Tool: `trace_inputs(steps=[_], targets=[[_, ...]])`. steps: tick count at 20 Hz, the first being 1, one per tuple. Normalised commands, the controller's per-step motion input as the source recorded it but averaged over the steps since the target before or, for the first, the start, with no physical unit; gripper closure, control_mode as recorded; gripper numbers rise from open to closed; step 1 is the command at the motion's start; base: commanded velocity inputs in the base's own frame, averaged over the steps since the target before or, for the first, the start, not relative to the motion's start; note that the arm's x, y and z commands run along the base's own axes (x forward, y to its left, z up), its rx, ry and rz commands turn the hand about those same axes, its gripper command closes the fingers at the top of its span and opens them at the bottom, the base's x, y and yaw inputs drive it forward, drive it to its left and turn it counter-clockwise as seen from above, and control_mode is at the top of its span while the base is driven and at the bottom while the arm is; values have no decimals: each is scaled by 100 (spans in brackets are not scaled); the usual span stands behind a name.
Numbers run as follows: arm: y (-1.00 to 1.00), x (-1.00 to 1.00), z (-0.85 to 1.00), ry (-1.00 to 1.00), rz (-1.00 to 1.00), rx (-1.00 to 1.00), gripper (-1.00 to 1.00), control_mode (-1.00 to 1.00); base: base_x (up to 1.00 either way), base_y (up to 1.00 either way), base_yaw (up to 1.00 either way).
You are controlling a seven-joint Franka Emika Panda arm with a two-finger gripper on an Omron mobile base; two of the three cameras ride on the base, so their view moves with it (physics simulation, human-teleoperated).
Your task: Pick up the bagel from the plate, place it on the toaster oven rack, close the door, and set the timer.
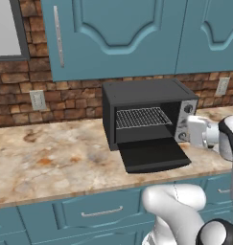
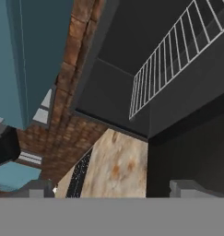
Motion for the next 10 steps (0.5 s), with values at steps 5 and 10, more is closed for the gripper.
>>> trace_inputs(steps=[5, 10], targets=[[0, 38, -14, 0, 0, 1, -100, -100, 0, 0, 0], [3, 36, -15, 0, 0, 0, -100, -100, 0, 0, 0]])
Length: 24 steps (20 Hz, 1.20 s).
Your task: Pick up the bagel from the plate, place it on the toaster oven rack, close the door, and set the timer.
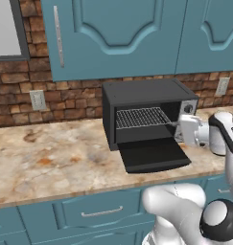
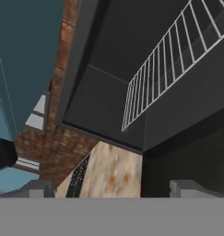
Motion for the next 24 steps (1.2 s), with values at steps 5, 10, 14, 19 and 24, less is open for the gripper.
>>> trace_inputs(steps=[5, 10, 14, 19, 24], targets=[[9, 34, -10, 0, 0, 0, -100, -100, 0, 0, 0], [16, 25, -11, 0, 0, 0, -100, -100, 0, 0, 0], [16, 21, -10, -3, 0, 0, -100, -100, 0, 0, 0], [14, 15, -15, -9, 0, -2, -100, -100, 0, 0, 0], [12, 11, -14, -10, 0, -6, -100, -100, 0, 0, 0]])
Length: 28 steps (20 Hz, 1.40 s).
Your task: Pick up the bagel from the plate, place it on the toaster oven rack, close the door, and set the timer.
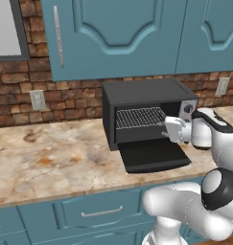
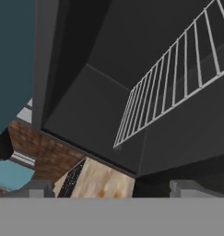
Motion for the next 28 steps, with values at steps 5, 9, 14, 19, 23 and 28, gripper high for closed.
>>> trace_inputs(steps=[5, 9, 14, 19, 23, 28], targets=[[11, 19, -4, -4, 0, -5, -100, -100, 0, 0, 0], [11, 29, -3, 0, 0, -1, -100, -100, 0, 0, 0], [14, 24, -7, 0, -2, -2, -100, -100, 0, 0, 0], [10, 19, -11, 0, -3, -1, -100, -100, 0, 0, 0], [9, 18, -15, 0, -3, 0, -100, -100, 0, 0, 0], [4, 20, -16, 0, -2, 0, -100, -100, 0, 0, 0]])
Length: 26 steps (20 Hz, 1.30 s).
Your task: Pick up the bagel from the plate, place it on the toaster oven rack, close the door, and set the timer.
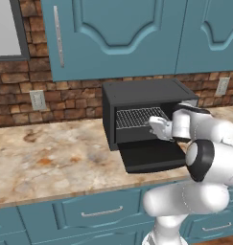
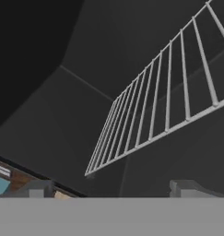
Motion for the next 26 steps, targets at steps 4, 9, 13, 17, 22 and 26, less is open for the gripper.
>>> trace_inputs(steps=[4, 9, 13, 17, 22, 26], targets=[[1, 24, -13, 0, -1, 0, -100, -100, 0, 0, 0], [1, 24, -13, 0, -1, 0, -100, -100, 0, 0, 0], [3, 25, -12, 0, 0, 0, -100, -100, 0, 0, 0], [4, 28, -8, 0, -1, 0, -100, -100, 0, 0, 0], [3, 26, -11, 0, -1, 0, -100, -100, 0, 0, 0], [1, 27, -15, 0, -1, 0, -100, -100, 0, 0, 0]])
